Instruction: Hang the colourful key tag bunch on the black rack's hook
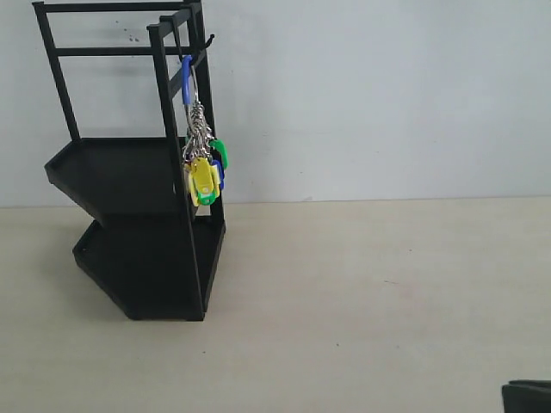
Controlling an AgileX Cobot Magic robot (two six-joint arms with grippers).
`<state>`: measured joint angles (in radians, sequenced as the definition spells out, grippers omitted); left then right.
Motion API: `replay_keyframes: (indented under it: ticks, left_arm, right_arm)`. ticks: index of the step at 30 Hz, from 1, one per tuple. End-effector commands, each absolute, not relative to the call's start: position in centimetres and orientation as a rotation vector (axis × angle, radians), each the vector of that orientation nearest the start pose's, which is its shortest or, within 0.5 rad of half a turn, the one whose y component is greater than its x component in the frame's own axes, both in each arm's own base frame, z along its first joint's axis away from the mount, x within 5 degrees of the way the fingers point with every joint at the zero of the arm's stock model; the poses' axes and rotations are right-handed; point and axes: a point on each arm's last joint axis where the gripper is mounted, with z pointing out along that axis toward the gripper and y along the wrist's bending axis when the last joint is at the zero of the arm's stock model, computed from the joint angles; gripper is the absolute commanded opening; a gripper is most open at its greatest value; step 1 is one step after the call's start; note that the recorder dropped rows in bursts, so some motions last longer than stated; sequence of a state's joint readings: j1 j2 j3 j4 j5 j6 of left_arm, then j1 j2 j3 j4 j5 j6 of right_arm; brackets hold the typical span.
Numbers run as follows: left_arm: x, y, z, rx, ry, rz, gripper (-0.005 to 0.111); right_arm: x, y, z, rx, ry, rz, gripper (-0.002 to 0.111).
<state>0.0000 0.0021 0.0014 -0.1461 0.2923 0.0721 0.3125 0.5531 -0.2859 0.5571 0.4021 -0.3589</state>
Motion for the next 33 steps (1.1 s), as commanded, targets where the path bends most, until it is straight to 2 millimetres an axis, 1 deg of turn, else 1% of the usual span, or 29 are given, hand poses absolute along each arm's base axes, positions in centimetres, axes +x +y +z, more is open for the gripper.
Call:
replay_keyframes:
  ticks: [1, 6, 11, 16, 23, 30, 33]
  left_arm:
    - [5.5, -0.4, 18.8, -0.024, 1.766, -0.079, 0.004]
    - [5.5, -0.4, 18.8, -0.024, 1.766, -0.079, 0.004]
    - [5.5, -0.4, 18.8, -0.024, 1.766, -0.079, 0.004]
    - [5.5, -0.4, 18.8, -0.024, 1.766, -0.079, 0.004]
    - [5.5, -0.4, 18.8, -0.024, 1.766, -0.079, 0.004]
    - [5.5, -0.4, 18.8, -0.024, 1.766, -0.079, 0.004]
    - [5.5, -0.4, 18.8, -0.024, 1.766, -0.079, 0.004]
  right_arm:
    - [7.9, 3.8, 22.4, -0.229, 2.002, 0.436, 0.0]
    - [6.8, 2.8, 21.8, -0.151, 1.9, 0.382, 0.0]
    - [6.3, 2.3, 22.0, -0.08, 1.835, 0.345, 0.0]
    - [5.7, 2.0, 22.3, -0.011, 1.778, 0.343, 0.0]
    - [4.5, 2.2, 22.4, -0.038, 1.723, 0.37, 0.0]
    - [4.4, 2.3, 22.3, -0.04, 1.739, 0.387, 0.0]
    - [4.5, 2.2, 22.5, -0.028, 1.713, 0.378, 0.0]
